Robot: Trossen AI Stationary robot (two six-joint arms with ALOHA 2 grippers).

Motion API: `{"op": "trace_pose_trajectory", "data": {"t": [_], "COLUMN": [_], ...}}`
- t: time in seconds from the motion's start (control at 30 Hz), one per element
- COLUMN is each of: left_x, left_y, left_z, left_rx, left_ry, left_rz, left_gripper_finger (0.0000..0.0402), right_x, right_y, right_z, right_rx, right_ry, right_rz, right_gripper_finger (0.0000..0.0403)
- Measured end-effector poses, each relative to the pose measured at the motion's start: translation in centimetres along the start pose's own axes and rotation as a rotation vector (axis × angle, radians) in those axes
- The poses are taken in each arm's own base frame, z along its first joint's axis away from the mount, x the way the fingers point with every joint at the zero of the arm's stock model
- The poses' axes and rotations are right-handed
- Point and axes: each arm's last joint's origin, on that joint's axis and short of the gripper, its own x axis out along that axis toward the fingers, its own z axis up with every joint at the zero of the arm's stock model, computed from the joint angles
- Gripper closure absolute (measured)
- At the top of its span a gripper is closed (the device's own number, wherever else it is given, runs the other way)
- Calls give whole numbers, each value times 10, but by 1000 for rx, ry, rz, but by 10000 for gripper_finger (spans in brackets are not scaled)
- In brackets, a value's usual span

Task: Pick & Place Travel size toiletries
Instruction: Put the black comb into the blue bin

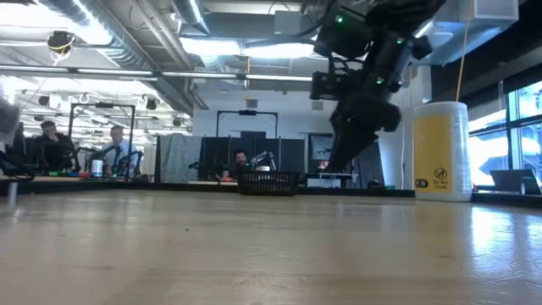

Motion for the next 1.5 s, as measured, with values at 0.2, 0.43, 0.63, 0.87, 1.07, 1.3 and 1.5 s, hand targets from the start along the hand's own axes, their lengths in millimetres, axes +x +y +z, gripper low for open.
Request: {"op": "trace_pose_trajectory", "data": {"t": [0.2,0.43,0.63,0.87,1.07,1.3,1.5], "left_x": [-20,-73,-79,-53,-26,-10,-4], "left_y": [5,-15,-15,-12,-8,-8,-8], "left_z": [-15,-16,-14,-27,-34,-31,-31], "left_rx": [-45,-1,37,56,53,60,138], "left_ry": [36,37,-2,-40,-53,-134,-136], "left_rz": [-31,43,152,258,438,493,518], "left_gripper_finger": [400,400,400,400,400,400,390], "right_x": [2,3,3,3,3,3,3], "right_y": [-17,-28,-27,-28,-26,-26,-26], "right_z": [4,12,12,11,12,12,12], "right_rx": [2,22,28,31,42,64,50], "right_ry": [-42,-125,-123,-123,-123,-123,-132], "right_rz": [-19,45,66,68,89,93,91], "right_gripper_finger": [304,314,328,339,344,337,327]}}
